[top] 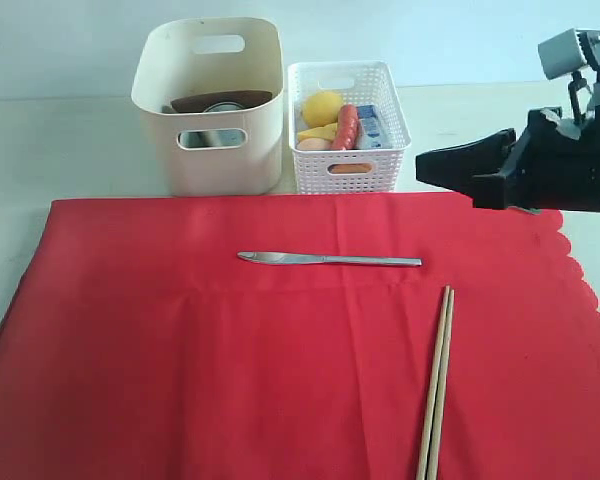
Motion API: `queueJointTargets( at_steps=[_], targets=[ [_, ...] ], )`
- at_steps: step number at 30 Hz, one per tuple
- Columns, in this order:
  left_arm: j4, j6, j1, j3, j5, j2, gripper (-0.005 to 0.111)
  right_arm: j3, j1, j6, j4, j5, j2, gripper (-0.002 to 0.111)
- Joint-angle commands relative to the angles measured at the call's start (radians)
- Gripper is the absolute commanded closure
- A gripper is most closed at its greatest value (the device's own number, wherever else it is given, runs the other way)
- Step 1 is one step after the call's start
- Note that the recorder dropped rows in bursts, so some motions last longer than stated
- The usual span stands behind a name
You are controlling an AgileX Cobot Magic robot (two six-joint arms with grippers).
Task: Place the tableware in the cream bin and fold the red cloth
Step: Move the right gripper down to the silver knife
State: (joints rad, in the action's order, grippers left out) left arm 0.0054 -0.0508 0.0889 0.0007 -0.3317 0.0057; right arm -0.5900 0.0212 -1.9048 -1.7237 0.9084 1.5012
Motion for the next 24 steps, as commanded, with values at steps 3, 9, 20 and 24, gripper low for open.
queueJointTargets(
  at_steps=[3,9,20,24],
  targets=[
    [-0.005,-0.001,-0.002,-0.001,0.008,-0.006,0.104,-0.016,0.095,0.037,0.029,-0.442,-0.003,0.108],
    [-0.005,-0.001,-0.002,-0.001,0.008,-0.006,0.104,-0.163,0.367,0.086,0.110,-0.595,0.171,0.108],
    [-0.005,-0.001,-0.002,-0.001,0.008,-0.006,0.104,-0.275,0.410,0.198,0.111,-0.715,0.364,0.088],
    [-0.005,-0.001,-0.002,-0.001,0.008,-0.006,0.104,-0.297,0.410,0.170,0.214,-0.604,0.383,0.070]
  ],
)
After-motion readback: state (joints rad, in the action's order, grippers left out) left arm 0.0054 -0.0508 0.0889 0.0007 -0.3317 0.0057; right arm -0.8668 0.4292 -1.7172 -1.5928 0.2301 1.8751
